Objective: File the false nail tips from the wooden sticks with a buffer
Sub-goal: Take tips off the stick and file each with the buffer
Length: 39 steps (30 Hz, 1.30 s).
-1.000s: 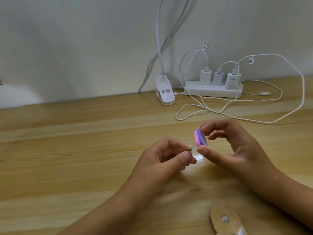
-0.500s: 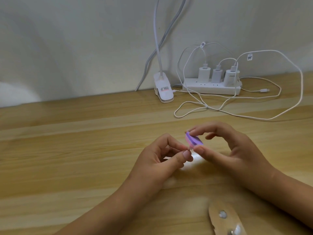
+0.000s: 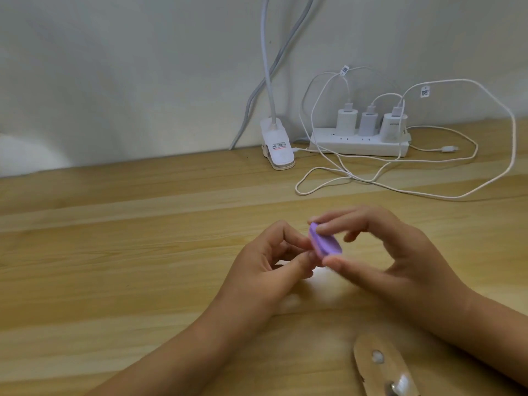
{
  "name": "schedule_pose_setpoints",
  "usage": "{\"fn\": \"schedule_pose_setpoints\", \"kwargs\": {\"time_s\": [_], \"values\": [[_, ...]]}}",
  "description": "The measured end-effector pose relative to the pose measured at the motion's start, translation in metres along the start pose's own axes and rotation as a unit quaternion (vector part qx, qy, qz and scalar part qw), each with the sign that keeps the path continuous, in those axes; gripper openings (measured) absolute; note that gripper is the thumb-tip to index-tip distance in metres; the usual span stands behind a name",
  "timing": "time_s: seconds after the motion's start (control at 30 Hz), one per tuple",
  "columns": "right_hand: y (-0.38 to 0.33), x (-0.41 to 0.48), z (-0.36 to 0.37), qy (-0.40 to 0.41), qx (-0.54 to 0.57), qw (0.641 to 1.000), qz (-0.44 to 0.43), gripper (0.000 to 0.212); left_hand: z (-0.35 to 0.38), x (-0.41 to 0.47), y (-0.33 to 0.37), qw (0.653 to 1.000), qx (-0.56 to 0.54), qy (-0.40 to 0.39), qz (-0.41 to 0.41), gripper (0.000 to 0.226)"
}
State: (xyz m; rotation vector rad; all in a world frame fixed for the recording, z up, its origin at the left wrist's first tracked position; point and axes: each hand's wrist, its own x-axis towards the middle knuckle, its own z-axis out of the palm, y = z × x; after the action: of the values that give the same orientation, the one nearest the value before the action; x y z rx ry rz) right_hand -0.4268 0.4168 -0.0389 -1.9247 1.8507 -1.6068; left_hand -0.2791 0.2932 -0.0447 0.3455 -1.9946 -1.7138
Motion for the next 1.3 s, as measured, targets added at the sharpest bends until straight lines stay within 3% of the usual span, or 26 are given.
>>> {"fn": "schedule_pose_setpoints", "kwargs": {"time_s": [0.07,0.2,0.33,0.4,0.47,0.57,0.8,1.07,1.3], "values": [[-0.001,0.0,0.002,-0.013,-0.004,1.0,-0.019,0.028,0.0,0.0,0.0,1.0,0.0,0.003,0.0,0.01],[0.003,0.001,-0.002,0.009,0.005,1.0,0.029,0.027,0.001,0.001,-0.001,1.0,-0.002,0.01,-0.003,0.009],[0.005,0.0,-0.001,-0.009,-0.006,1.0,-0.011,0.028,0.001,0.0,0.001,1.0,-0.01,0.01,-0.007,0.011],[0.012,0.003,-0.002,-0.001,-0.005,0.999,0.036,0.032,0.001,0.0,0.002,1.0,-0.018,0.008,-0.005,0.009],[0.018,0.005,-0.004,0.013,0.063,0.993,0.1,0.037,0.001,0.0,0.003,1.0,-0.023,0.002,0.001,0.009],[0.016,0.005,-0.005,0.032,0.164,0.979,0.12,0.045,0.001,0.0,0.004,1.0,-0.023,0.007,0.0,0.006],[0.004,0.001,-0.002,0.007,0.205,0.975,0.087,0.041,0.001,0.003,0.003,0.999,-0.034,0.029,-0.003,0.01],[0.005,-0.001,0.001,-0.026,0.18,0.983,0.037,0.034,0.001,0.003,0.002,0.998,-0.044,0.047,-0.01,0.007],[0.009,-0.001,0.003,-0.038,0.186,0.981,0.047,0.033,0.001,0.002,0.005,0.997,-0.052,0.054,-0.018,0.008]]}}
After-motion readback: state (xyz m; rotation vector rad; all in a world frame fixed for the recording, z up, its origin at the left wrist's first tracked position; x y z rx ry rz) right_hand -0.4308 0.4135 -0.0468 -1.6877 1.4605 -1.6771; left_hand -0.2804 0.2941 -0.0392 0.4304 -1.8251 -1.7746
